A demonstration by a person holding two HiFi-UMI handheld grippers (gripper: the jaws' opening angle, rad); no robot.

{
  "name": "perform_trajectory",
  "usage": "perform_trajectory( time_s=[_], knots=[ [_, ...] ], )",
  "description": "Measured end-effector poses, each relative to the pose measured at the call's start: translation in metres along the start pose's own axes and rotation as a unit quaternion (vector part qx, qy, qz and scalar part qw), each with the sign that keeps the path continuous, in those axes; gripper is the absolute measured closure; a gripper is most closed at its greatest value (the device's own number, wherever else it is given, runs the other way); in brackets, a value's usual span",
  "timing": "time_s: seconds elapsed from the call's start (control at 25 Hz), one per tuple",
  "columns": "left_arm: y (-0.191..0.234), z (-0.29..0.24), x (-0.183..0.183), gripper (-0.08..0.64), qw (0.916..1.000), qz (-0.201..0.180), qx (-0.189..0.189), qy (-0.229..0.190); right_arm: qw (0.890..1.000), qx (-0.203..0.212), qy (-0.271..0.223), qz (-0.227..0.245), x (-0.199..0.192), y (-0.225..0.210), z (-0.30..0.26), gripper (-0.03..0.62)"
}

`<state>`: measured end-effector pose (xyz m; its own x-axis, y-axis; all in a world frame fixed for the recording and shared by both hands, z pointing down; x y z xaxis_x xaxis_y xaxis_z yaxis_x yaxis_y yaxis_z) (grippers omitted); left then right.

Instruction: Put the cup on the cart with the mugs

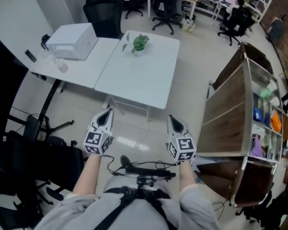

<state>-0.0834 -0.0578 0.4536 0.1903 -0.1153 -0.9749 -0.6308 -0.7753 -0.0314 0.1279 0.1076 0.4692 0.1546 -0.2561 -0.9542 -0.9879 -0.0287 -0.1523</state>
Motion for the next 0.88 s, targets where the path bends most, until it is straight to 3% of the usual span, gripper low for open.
perform_trajectory(
  time_s=[0.56, 0.88],
  knots=[
    [0.196, 0.046, -0.026, 0.558, 0.9952, 0.026, 0.094, 0.0, 0.989, 0.136, 0.014, 0.052, 0.02, 0.164, -0.199, 0.584],
    [0.27, 0.08, -0.033, 0.558, 0.9844, 0.054, 0.167, -0.015, 0.97, 0.221, 0.04, 0.092, 0.028, 0.248, -0.267, 0.584]
  ],
)
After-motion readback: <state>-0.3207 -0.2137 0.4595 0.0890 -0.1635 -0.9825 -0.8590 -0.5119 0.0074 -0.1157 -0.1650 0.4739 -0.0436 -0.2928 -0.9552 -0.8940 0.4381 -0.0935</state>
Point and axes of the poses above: the fingertips, and each gripper's own axes: z backward along the fingers, y to its left, x out of its top, the point moved 2 cm from there along z, backward along the fingers, and after that the axes turned 9 degrees about x, right-handed, at the moved point
